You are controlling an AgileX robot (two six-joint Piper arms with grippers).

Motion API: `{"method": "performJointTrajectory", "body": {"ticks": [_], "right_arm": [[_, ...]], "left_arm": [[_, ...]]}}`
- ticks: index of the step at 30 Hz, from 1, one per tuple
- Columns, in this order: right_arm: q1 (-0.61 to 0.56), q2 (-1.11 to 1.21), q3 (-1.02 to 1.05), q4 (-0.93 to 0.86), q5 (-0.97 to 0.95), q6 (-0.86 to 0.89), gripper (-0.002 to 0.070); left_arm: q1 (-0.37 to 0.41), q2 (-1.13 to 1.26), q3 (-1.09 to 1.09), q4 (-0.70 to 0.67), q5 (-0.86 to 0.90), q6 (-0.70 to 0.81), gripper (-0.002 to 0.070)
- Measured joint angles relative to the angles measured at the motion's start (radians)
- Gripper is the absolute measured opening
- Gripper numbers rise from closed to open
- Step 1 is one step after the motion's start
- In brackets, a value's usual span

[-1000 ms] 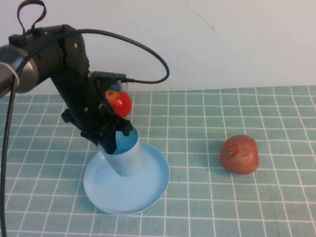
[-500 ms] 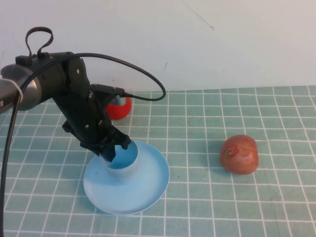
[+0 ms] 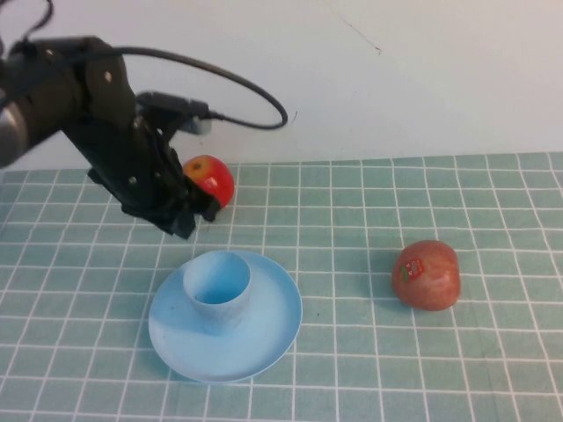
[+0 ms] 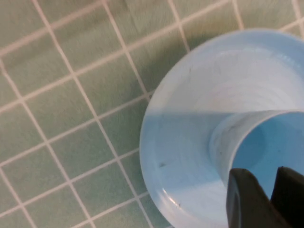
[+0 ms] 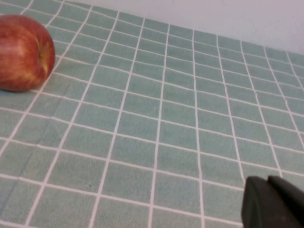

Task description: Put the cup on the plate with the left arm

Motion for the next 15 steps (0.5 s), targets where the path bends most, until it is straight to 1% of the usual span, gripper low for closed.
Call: {"method": "performJointTrajectory", "body": {"ticks": [4, 6, 11, 15], "right_arm": [[0.0, 0.0, 0.0, 0.0, 0.0, 0.0, -0.0002], [0.0, 0.0, 0.0, 0.0, 0.0, 0.0, -0.0002], [0.0, 0.0, 0.0, 0.0, 0.0, 0.0, -0.0002], [0.0, 0.0, 0.0, 0.0, 0.0, 0.0, -0.0002]], "left_arm": [[0.0, -0.155, -0.031, 0.001, 0.032, 0.0, 0.0038], [0.0, -0.246, -0.035, -0.029, 0.049, 0.0, 0.0018], [0.0, -0.462, -0.032, -0.137, 0.067, -0.013, 0.0004], [0.0, -0.641, 0.038, -0.18, 0.031, -0.019, 0.0003]]}}
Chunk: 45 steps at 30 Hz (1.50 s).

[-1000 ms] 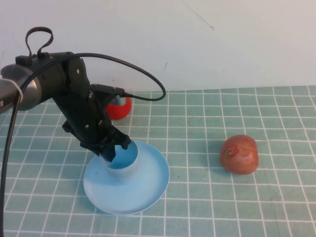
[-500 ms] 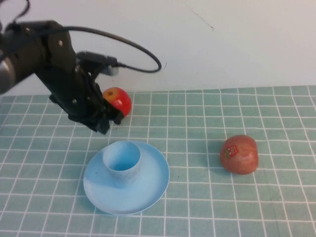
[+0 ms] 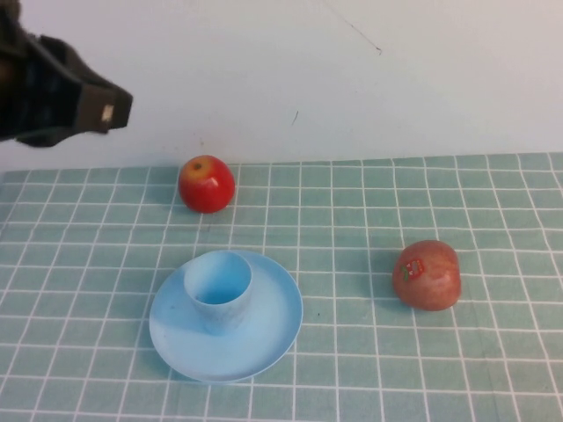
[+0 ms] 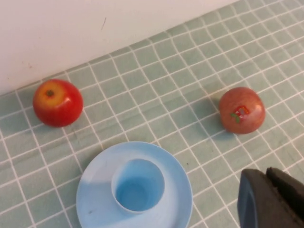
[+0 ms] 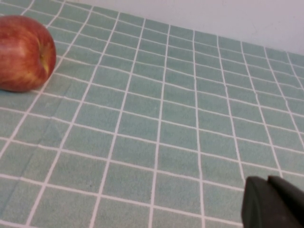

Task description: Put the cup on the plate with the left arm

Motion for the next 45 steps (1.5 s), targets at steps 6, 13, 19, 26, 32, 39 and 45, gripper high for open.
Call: {"method": "performJointTrajectory", "body": {"ticks": [6, 13, 19, 26, 32, 39, 45], "right_arm": [[0.0, 0.0, 0.0, 0.0, 0.0, 0.0, -0.0002], [0.0, 0.0, 0.0, 0.0, 0.0, 0.0, -0.0002], [0.0, 0.0, 0.0, 0.0, 0.0, 0.0, -0.0002], [0.0, 0.0, 0.0, 0.0, 0.0, 0.0, -0.0002], [0.0, 0.0, 0.0, 0.0, 0.0, 0.0, -0.0002], [0.0, 0.0, 0.0, 0.0, 0.0, 0.0, -0.0002], [0.0, 0.0, 0.0, 0.0, 0.0, 0.0, -0.0002]], "left_arm": [[0.0, -0.223, 0.151, -0.014, 0.012, -0.023, 0.0002], [0.0, -0.359, 0.194, 0.037, 0.062, -0.023, 0.0002], [0.002, -0.385, 0.249, 0.189, -0.02, -0.108, 0.0002], [0.157, -0.546, 0.668, 0.209, -0.435, -0.14, 0.0002], [0.257, -0.809, 1.136, 0.168, -0.758, -0.151, 0.0002], [0.268, -1.146, 1.484, 0.164, -0.928, -0.151, 0.0001], [0.268, -1.185, 1.498, 0.2, -0.825, -0.151, 0.0001]]}}
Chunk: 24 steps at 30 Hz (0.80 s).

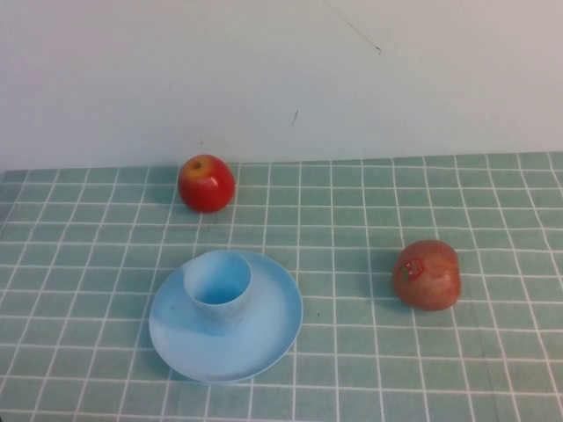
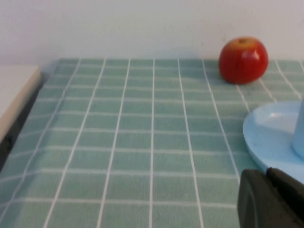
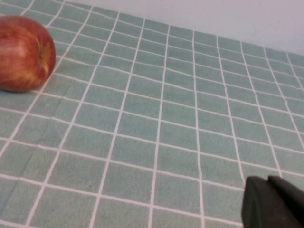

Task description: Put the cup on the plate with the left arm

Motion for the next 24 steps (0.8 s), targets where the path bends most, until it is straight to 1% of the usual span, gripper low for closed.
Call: {"method": "performJointTrajectory", "body": {"ticks": [3, 24], "right_arm": [[0.0, 0.0, 0.0, 0.0, 0.0, 0.0, -0.0002], [0.0, 0.0, 0.0, 0.0, 0.0, 0.0, -0.0002]], "left_arm": [[0.0, -0.002, 0.002, 0.002, 0.085, 0.0, 0.0], [0.0, -0.002, 0.0, 0.002, 0.097, 0.0, -0.0001]]}}
